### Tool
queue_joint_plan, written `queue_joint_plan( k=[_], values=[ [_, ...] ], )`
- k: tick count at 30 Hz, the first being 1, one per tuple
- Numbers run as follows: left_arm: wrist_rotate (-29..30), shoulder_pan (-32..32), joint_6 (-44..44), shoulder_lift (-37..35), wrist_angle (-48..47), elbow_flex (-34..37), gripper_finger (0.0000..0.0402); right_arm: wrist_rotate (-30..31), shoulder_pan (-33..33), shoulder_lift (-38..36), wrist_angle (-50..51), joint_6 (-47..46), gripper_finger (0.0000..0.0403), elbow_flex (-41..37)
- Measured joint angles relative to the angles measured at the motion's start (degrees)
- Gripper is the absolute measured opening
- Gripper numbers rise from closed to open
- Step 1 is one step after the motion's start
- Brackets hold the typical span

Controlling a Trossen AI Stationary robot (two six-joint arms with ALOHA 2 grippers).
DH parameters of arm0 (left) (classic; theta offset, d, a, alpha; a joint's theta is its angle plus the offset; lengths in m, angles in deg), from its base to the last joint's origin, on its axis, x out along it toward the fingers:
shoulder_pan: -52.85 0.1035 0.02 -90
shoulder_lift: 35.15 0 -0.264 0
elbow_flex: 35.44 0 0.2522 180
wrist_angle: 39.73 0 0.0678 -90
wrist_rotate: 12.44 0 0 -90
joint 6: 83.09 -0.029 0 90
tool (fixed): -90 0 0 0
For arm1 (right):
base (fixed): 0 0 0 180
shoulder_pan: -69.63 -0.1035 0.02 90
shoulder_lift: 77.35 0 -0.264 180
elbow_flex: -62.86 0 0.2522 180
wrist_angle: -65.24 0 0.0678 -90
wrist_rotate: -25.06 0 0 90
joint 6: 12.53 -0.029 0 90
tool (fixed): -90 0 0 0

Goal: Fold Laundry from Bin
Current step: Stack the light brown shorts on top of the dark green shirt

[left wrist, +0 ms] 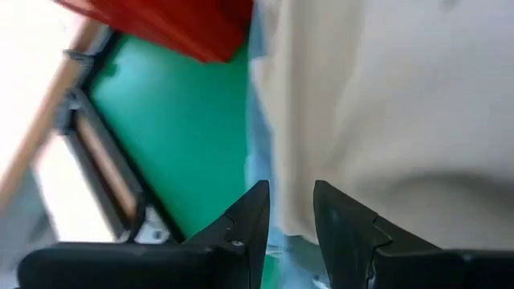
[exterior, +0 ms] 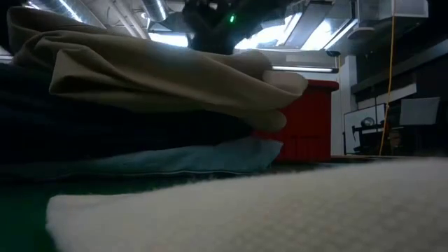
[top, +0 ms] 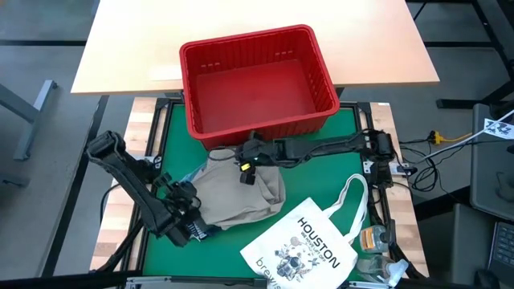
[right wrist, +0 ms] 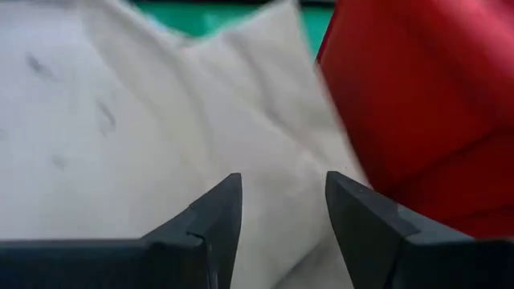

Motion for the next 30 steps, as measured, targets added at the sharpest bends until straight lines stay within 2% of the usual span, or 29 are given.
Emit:
queue_joint_plan(
  k=[6, 10, 14, 23, 30],
  values=[
    [0.7, -0.1, -0.3, -3.1, 0.6, -7.8, 0.0094, -0.2, -1.0, -5.4, 5.4, -0.1, 0.0182, 0.0],
    [4.7, -0.1, -0.3, -3.1, 6.7, -10.9, 0.0094, -0.5, -3.6, -6.7, 9.9, -0.2, 0.0182, 0.0],
    [8.5, -0.1, -0.9, -2.8, 16.6, -10.5, 0.0094, -0.8, -7.0, -6.3, 13.0, -0.2, 0.0182, 0.0],
    [7.6, -1.0, -10.4, 0.8, 35.5, -6.3, 0.0094, 0.0, -12.2, -3.8, 14.8, -0.3, 0.0182, 0.0],
    [5.1, -1.3, -12.2, 5.9, 38.2, -3.6, 0.0094, 1.1, -11.2, 0.0, 15.6, -0.3, 0.0182, 0.0]
  ],
)
